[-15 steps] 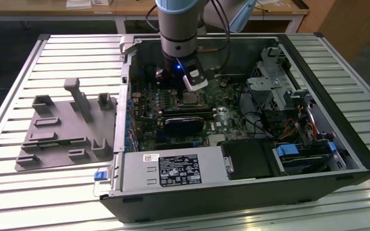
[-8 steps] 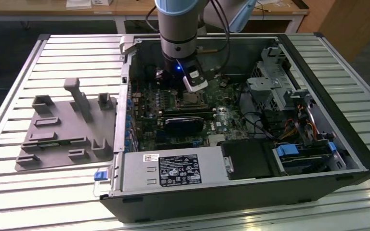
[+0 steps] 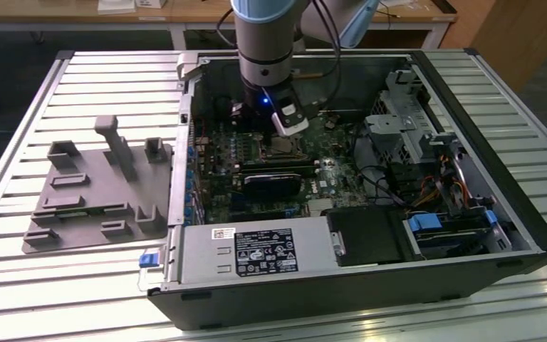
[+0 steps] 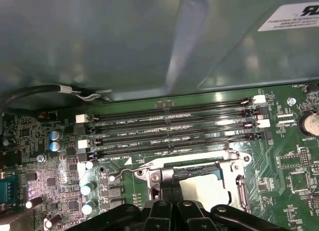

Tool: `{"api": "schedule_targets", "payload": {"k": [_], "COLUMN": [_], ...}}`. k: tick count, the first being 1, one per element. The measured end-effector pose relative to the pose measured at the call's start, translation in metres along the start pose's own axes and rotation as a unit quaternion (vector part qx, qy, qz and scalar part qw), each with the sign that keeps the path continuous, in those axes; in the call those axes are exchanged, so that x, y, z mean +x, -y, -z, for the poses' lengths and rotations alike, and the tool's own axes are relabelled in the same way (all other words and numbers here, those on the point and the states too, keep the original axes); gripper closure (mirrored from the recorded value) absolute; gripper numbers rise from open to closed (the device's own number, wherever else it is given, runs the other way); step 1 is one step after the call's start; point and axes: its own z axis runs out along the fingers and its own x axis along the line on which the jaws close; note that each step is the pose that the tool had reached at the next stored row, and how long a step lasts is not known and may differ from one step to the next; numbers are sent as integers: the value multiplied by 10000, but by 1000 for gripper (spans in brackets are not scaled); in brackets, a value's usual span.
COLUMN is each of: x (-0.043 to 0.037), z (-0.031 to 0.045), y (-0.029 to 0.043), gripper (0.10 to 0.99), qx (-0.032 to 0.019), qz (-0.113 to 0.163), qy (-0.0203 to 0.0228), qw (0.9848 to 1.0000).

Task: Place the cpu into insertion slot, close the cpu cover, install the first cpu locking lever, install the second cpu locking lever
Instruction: 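Close the cpu cover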

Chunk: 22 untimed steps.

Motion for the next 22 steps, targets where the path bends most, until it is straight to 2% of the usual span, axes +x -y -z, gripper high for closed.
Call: {"api": "schedule_targets", "payload": {"k": [7,20,22], "x": [-4,36,39], "z": [51,36,34], "y": [-7,24,26], "gripper": [984,984,984], "qx": [1,-2,12], "qz": [-1,3,4], "qy": [-3,19,20], "qw": [10000,10000,10000]}}
